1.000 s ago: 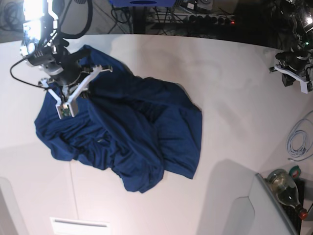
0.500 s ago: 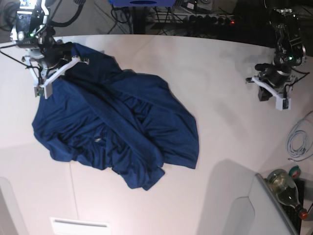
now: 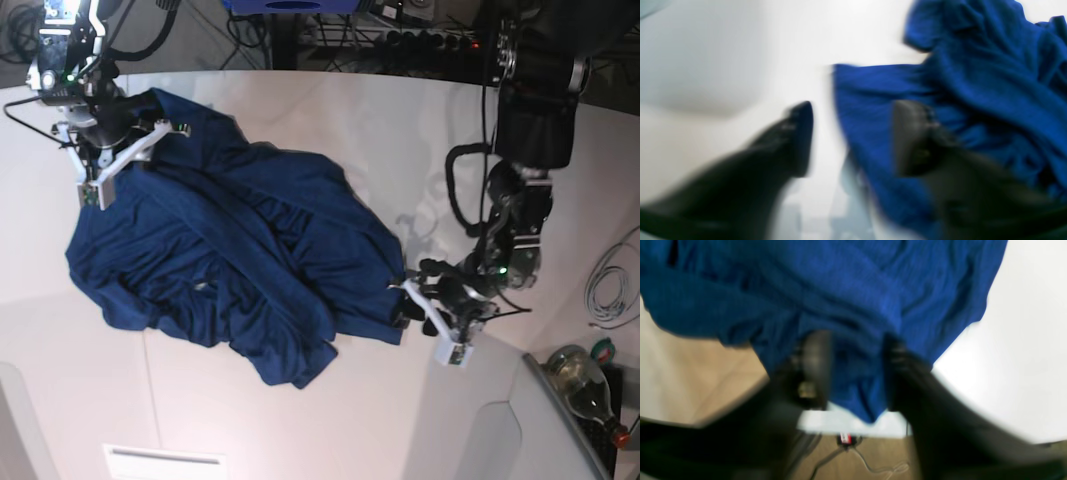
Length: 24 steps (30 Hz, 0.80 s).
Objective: Layout the t-shirt on the table in an organized manner, then fold the t-shirt properly
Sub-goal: 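Grasp a shirt corner with the left gripper and pull it away from the right gripper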
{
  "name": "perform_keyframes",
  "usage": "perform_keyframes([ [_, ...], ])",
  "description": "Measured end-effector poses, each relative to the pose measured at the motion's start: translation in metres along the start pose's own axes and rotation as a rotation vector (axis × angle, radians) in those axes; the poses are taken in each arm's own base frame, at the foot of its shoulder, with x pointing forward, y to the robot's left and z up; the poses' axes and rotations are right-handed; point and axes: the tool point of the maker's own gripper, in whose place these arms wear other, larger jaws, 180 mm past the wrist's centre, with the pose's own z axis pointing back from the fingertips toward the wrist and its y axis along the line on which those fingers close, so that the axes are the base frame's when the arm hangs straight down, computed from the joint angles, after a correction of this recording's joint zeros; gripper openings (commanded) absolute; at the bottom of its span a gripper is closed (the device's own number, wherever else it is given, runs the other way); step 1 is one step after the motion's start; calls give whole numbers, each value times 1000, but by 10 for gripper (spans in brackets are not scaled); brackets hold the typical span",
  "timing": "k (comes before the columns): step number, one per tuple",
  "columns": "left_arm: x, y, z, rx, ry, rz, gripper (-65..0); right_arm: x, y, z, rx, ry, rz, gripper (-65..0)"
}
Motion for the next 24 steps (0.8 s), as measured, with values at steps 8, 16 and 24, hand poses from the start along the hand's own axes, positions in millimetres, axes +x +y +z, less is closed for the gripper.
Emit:
perform_keyframes([
  [8,-37,-30,-57,36,67,-39,-650,-20,-15,-35,-15,100,-75,-644],
  [16,-57,-8,-46,103,1,-155,-650,-25,-71,-67,-99,172,-166,-644],
  [24,-95,37,4,164,-79,-114,-650,23,-110,-98,-131,147,-183,-645],
])
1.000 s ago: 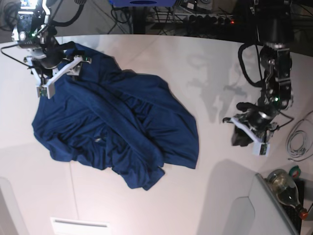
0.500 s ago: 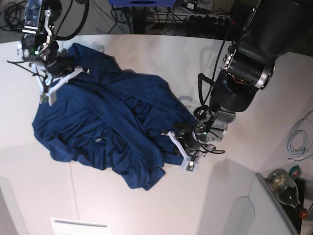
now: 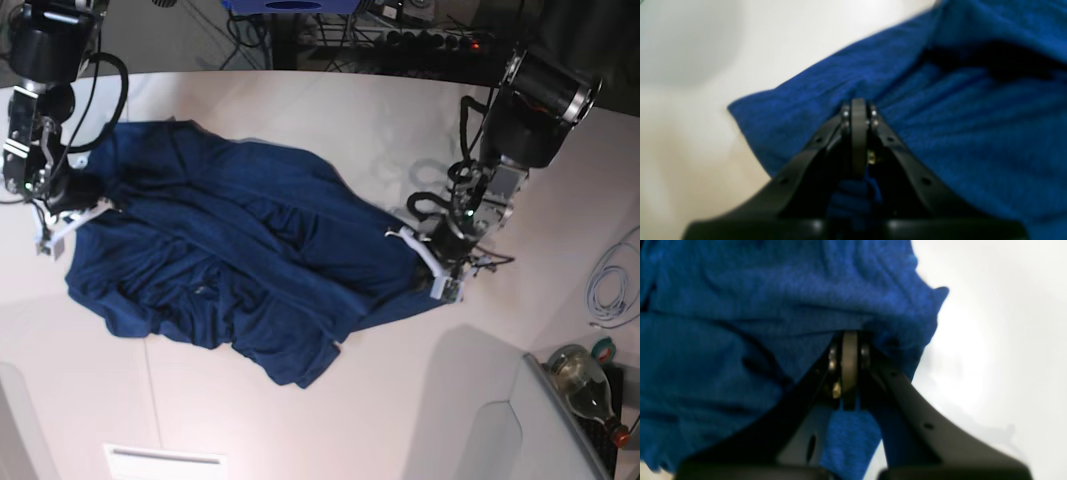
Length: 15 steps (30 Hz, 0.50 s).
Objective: Layout the t-shirt on the table in an organized manner, then fold the t-shirt properly
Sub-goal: 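Grasp a shirt corner with the left gripper and pull it away from the right gripper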
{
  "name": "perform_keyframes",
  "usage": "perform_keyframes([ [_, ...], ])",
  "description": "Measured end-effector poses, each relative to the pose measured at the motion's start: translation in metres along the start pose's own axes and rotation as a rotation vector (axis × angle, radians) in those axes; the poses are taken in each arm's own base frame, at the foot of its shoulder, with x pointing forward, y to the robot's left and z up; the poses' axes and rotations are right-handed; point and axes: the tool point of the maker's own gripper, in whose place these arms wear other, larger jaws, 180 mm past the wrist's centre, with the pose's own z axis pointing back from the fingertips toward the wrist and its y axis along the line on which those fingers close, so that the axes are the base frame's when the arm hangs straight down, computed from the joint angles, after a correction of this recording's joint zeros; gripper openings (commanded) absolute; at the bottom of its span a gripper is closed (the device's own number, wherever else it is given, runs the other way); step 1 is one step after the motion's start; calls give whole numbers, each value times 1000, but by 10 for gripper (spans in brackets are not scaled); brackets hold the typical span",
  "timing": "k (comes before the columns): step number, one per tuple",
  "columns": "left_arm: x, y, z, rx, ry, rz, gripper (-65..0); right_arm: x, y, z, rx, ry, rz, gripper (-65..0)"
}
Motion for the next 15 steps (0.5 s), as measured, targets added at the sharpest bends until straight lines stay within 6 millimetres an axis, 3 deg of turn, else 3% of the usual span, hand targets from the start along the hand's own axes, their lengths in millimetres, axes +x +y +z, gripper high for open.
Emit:
perform_keyframes([
  [6,-27,33,41,111,85,149,-650,30,-2,-10,-19,6,61,-648],
  [12,-45,30,100,146,206,198,-650,63,42,0,30,-114,203,-648],
  [15,-15,44,119,203,118,243,-650,79,49,24,41,-221,222,-644],
])
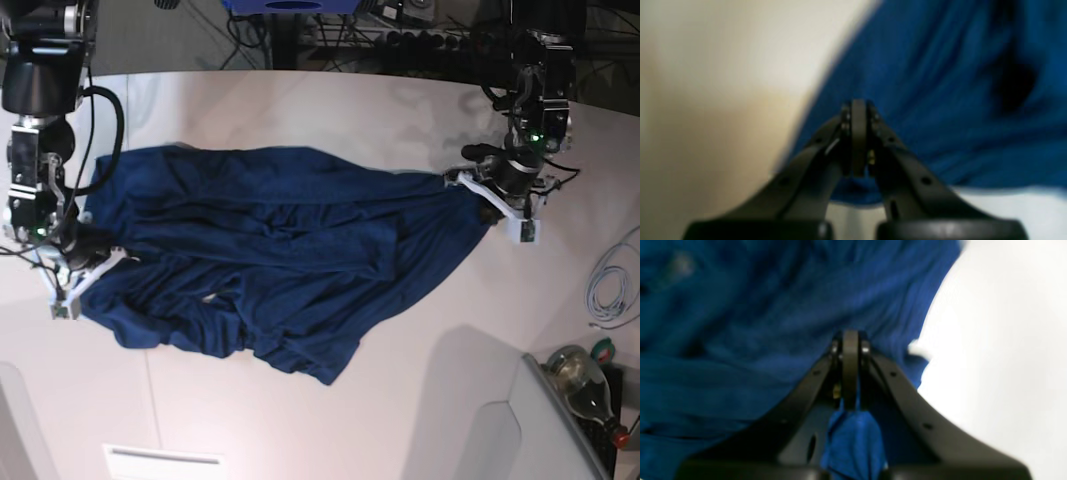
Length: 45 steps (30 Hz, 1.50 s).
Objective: Layout the t-shirt on the table in an organized manner, then fold the t-shirt properly
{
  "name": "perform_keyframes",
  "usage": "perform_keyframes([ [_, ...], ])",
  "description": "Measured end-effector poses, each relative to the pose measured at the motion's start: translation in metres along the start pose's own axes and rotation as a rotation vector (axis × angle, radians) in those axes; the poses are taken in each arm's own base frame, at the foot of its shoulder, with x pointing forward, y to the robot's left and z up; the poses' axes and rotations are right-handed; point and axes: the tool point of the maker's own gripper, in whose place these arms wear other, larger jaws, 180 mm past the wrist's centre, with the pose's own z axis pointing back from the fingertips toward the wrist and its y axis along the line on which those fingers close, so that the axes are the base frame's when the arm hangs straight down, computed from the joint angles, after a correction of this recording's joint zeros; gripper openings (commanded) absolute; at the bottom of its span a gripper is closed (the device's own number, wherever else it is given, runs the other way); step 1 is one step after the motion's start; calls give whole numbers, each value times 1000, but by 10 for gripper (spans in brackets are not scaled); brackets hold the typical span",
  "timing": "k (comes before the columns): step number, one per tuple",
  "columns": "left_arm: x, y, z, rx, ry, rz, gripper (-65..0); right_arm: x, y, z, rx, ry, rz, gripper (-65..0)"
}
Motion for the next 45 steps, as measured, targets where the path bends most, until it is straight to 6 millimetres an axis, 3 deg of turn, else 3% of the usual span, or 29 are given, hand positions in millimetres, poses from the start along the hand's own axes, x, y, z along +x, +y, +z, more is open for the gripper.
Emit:
perform_keyframes([
  [2,24,21,13,51,-73,42,-650,2,-4,22,-21,-52,26,-642],
  [4,28,49,28,125,-98,62,-650,-4,3,43,-19,-88,51,-639],
  [7,4,76,45,194,-49,88,-650,-21,29,68,33,-113,60,-572],
  [10,-11,81,52,212,-18,102,-650,-49,47,85,64,-89,42,-456],
  [11,-16,80,53,210,-15,107,-599,-58,48,89,64,-73,39,-429],
  [12,-20,78,55,211,-18,120,-502,-64,50,93,67,-65,36,-398],
  [16,-62,78,69,226,58,188,-194,-76,57,96,80,-48,21,-296],
  [18,-71,66,69,150,73,183,-105,-81,58,97,81,-39,22,-254],
  [20,-66,45,64,39,41,184,-69,-90,57,99,80,-19,21,-239],
  [23,-73,29,58,-39,41,216,-72,-95,56,99,78,-7,23,-240],
  [26,-87,35,55,-23,67,269,-72,-92,60,98,83,-18,-1,-240],
  [39,-57,50,15,-5,-33,409,-89,-107,59,102,78,5,-9,-236],
  [41,-54,48,10,-11,-42,425,-168,-102,56,105,72,-59,-83,-231],
  [45,-53,45,-1,-21,-39,458,-451,-118,27,100,12,-110,-325,-231],
])
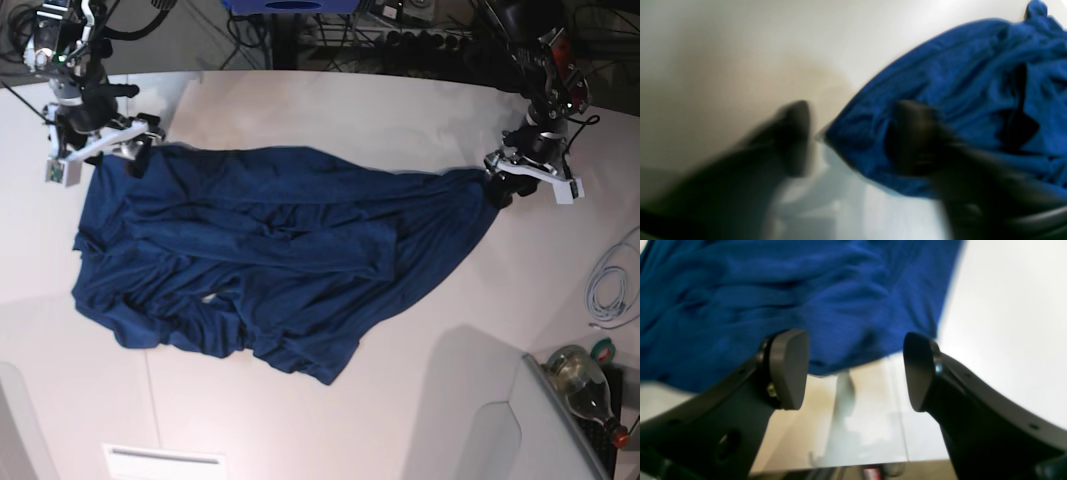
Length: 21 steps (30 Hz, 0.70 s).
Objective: Layout the t-shirt on the table in an organized manner, then fold the t-shirt properly
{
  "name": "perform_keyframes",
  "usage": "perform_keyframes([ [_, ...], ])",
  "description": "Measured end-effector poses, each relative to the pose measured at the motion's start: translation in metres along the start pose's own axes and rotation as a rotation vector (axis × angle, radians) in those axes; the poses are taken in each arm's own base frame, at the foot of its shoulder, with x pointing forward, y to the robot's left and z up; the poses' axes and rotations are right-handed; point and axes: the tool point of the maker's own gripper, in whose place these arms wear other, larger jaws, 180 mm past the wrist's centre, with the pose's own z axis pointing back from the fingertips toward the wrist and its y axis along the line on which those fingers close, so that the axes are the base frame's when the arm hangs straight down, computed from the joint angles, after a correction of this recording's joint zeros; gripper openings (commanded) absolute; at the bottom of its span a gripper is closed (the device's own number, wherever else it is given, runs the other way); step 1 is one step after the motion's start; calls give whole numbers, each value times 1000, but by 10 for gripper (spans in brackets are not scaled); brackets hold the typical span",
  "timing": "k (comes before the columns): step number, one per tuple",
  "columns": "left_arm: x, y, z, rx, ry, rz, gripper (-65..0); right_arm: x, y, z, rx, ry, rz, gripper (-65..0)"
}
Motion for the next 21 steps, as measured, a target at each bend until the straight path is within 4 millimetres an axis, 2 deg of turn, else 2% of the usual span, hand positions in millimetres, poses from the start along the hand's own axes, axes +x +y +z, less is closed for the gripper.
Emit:
perform_keyframes([
  [3,-4,-2,-3,-4,18,3,-650,-10,-28,-9,-47,21,-136,-234],
  [4,-5,-4,-3,-7,22,4,-650,-12,-34,-12,-56,20,-171,-234],
  [7,-9,-3,-1,-10,30,5,-650,-16,-36,-20,-38,33,-229,-237],
  [11,-8,5,5,5,45,-34,-650,-14,-22,-25,14,54,-154,-239],
  [16,-10,15,23,34,61,-88,-650,7,3,-41,112,48,-39,-239],
  [18,-9,16,28,40,57,-107,-650,12,7,-49,126,48,-29,-239],
  [21,-5,15,28,39,48,-111,-650,10,2,-63,117,74,-38,-239],
])
